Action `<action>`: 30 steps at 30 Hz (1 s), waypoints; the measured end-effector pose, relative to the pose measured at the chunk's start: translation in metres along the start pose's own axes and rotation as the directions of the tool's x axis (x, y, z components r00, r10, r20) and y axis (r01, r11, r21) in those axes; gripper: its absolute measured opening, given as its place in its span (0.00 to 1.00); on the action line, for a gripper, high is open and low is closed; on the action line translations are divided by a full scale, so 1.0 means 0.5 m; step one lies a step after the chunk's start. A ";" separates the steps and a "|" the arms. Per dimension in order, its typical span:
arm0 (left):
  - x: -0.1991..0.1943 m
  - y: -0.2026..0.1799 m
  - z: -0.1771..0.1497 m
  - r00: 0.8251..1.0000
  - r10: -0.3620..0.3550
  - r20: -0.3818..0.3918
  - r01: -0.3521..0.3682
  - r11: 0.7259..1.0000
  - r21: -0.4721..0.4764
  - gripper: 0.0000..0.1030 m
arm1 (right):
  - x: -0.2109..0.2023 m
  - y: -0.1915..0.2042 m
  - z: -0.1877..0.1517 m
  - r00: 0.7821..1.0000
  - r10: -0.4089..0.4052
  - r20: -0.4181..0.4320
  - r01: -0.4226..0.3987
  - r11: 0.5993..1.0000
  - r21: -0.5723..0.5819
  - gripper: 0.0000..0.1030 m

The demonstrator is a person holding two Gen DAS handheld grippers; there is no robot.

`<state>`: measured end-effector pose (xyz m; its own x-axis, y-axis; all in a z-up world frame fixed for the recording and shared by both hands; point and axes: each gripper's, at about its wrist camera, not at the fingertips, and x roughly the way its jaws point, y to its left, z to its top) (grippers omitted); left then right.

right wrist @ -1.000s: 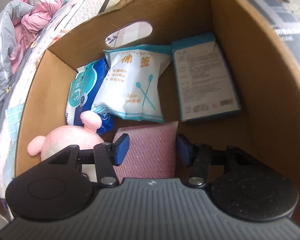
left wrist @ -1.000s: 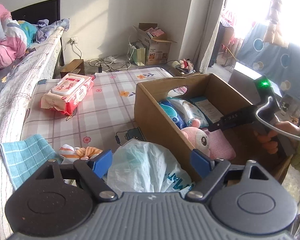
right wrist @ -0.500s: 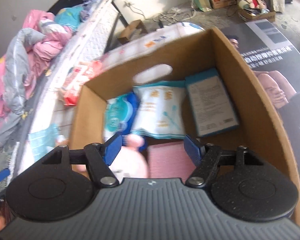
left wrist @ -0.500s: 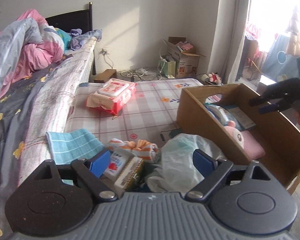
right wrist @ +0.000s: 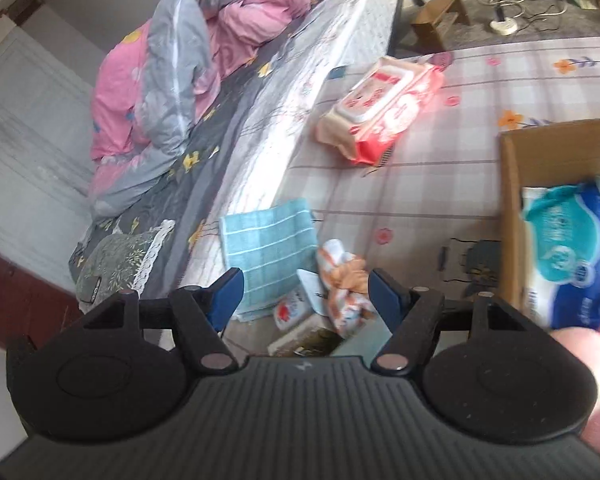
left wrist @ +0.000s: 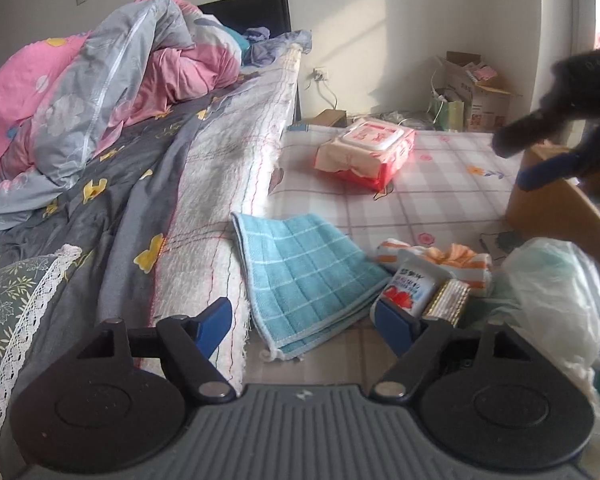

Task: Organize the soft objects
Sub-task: 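Move the open right gripper to the blue checked towel, then close the right gripper on the blue towel's edge and lift it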

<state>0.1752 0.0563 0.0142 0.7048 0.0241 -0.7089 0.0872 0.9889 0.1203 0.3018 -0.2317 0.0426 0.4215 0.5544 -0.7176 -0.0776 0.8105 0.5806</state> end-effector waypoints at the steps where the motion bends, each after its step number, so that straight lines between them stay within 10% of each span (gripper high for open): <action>1: 0.013 0.004 -0.001 1.000 0.000 -0.013 0.000 1.000 -0.003 0.70 | 0.035 0.011 0.011 1.000 0.009 -0.022 -0.009 1.000 -0.001 0.65; 11: 0.161 0.045 0.007 0.985 -0.011 -0.173 -0.010 0.993 -0.118 0.51 | 0.351 0.041 0.075 0.973 -0.025 -0.230 0.015 0.999 -0.049 0.45; 22: 0.229 0.040 0.011 0.971 0.020 -0.238 -0.047 0.993 -0.110 0.50 | 0.460 0.003 0.091 0.961 -0.111 -0.253 0.090 0.991 -0.096 0.43; 30: 0.236 0.056 0.020 0.979 -0.023 -0.201 -0.016 0.982 -0.189 0.08 | 0.472 -0.010 0.085 0.960 -0.075 -0.270 0.065 0.997 -0.046 0.11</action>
<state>0.2678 0.0855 -0.0592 0.5467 0.0305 -0.8368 -0.0584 0.9983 -0.0017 0.4402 -0.1130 -0.1131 0.1670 0.5226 -0.8361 -0.0915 0.8525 0.5146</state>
